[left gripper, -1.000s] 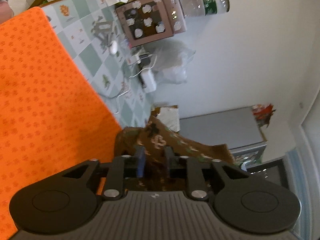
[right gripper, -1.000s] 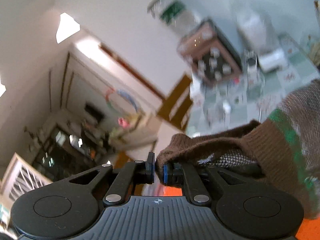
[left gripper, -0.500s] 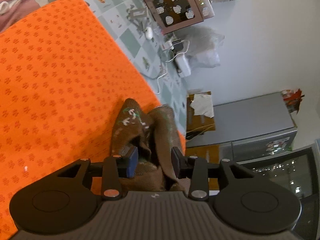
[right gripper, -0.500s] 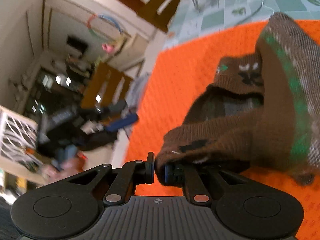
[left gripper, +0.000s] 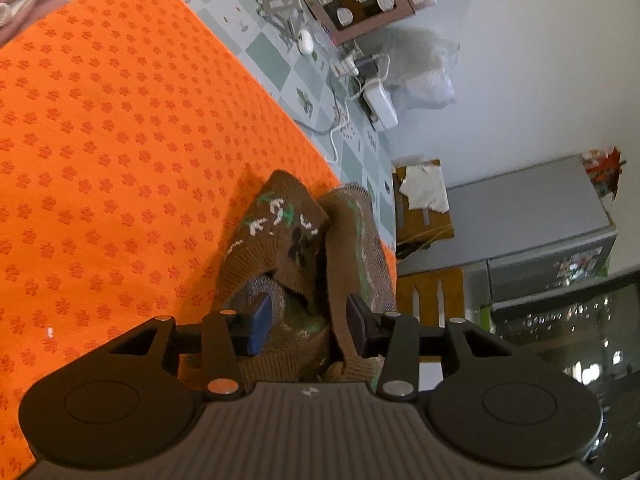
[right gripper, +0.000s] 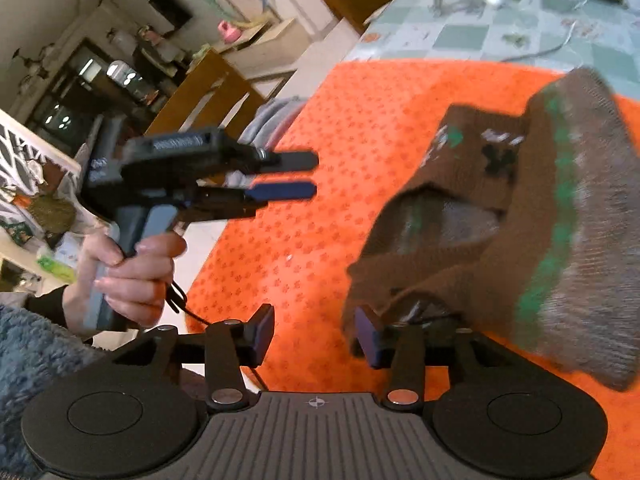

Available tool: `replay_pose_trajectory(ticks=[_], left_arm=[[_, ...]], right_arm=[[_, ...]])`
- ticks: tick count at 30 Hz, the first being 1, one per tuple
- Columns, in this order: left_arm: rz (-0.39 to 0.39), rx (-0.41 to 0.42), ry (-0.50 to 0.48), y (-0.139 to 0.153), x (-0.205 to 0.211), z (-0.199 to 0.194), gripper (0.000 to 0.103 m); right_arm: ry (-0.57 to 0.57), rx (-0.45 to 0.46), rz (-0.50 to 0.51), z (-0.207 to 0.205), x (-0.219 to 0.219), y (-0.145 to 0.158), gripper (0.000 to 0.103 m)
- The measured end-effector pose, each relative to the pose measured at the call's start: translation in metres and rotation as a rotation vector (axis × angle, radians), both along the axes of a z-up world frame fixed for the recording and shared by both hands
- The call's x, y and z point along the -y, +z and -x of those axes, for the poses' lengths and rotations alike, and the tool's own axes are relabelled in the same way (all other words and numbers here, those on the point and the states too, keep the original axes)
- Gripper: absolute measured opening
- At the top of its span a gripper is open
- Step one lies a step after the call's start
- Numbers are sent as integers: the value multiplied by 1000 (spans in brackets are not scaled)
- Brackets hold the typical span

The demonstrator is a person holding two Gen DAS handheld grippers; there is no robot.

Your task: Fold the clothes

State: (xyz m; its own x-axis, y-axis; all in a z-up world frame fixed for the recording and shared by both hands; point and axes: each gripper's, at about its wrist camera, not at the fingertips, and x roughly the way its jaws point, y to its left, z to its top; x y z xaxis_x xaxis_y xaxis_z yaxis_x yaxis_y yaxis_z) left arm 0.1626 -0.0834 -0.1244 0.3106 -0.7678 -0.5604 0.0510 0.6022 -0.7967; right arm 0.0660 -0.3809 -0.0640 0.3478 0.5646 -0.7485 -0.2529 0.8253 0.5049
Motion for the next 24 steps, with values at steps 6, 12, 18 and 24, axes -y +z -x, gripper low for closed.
replay_pose_trajectory(ticks=[6, 12, 18, 24], left_arm=[[-21, 42, -170, -12, 31, 5, 58], [-143, 95, -353, -29, 61, 11, 59], [-241, 89, -473, -52, 79, 15, 59], [-376, 114, -506, -64, 90, 14, 54]], right_arm=[[-128, -3, 84, 8, 23, -1, 50], [-191, -20, 142, 10, 26, -38, 50], [-293, 18, 224, 8, 33, -61, 50], [-400, 57, 225, -3, 48, -67, 50]])
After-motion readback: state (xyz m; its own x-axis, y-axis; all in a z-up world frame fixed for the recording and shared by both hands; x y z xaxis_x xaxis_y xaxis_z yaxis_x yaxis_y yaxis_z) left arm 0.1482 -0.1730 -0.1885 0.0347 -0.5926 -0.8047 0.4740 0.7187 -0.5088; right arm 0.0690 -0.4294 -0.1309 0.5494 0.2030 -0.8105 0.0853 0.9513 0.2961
